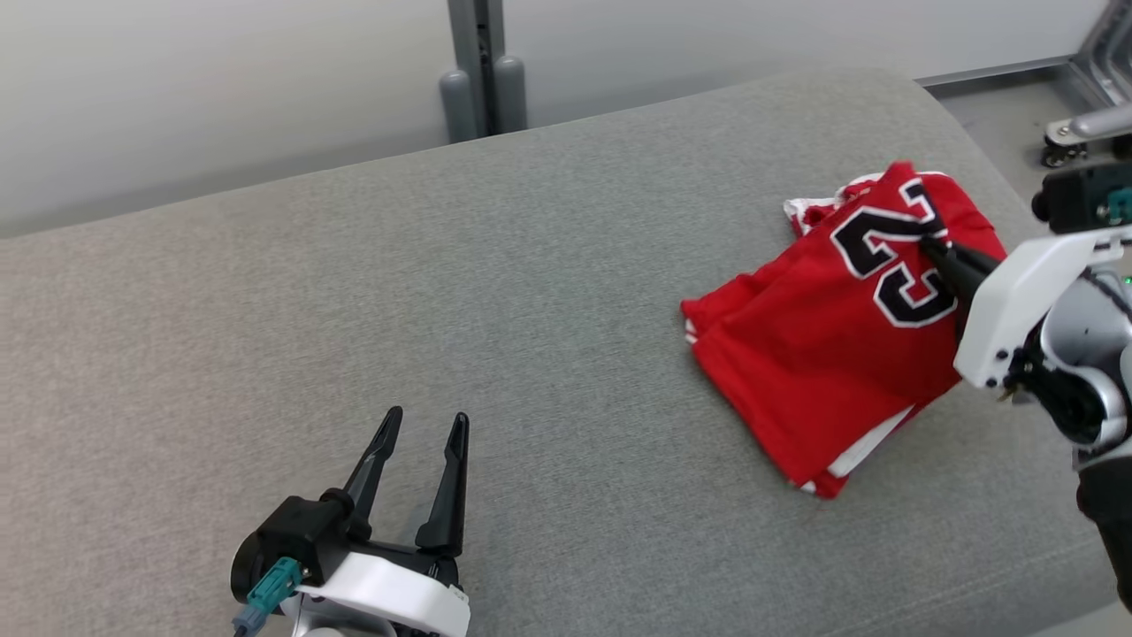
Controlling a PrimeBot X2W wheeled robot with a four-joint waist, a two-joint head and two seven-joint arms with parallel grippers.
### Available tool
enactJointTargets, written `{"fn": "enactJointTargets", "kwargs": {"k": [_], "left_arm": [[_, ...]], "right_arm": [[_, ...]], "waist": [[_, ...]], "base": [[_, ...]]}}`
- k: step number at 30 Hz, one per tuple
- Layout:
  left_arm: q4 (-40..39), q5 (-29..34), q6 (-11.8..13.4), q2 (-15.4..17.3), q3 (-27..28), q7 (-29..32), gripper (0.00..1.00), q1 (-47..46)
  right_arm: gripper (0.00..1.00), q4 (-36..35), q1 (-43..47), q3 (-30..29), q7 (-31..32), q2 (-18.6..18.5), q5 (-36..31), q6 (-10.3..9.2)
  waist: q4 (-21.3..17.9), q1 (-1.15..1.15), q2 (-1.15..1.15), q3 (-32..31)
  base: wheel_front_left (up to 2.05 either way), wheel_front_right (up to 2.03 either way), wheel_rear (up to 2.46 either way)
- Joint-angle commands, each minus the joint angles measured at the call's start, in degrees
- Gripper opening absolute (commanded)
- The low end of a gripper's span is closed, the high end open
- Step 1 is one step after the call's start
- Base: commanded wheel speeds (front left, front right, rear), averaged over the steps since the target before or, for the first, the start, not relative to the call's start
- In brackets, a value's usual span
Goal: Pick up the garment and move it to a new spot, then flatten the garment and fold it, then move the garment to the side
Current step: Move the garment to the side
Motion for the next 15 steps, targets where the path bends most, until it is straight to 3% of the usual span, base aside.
{"fn": "enactJointTargets", "kwargs": {"k": [1, 15], "left_arm": [[-0.29, -0.23, 0.37, 0.24, -0.06, -0.07, 1.0, -0.87], [-0.64, 0.27, 0.31, 0.24, 0.04, -0.07, 1.0, -1.54]], "right_arm": [[0.0, 0.76, -1.75, -0.5, 0.4, 0.04, -0.62, 0.02], [0.0, 9.28, -9.16, -5.86, -3.2, -3.96, -6.44, 0.02]], "waist": [[1.02, 0.0, 0.0, 0.06], [5.3, 0.0, 0.0, 2.4]], "base": [[0.0, 0.0, 0.0], [0.0, 0.0, 0.0]]}}
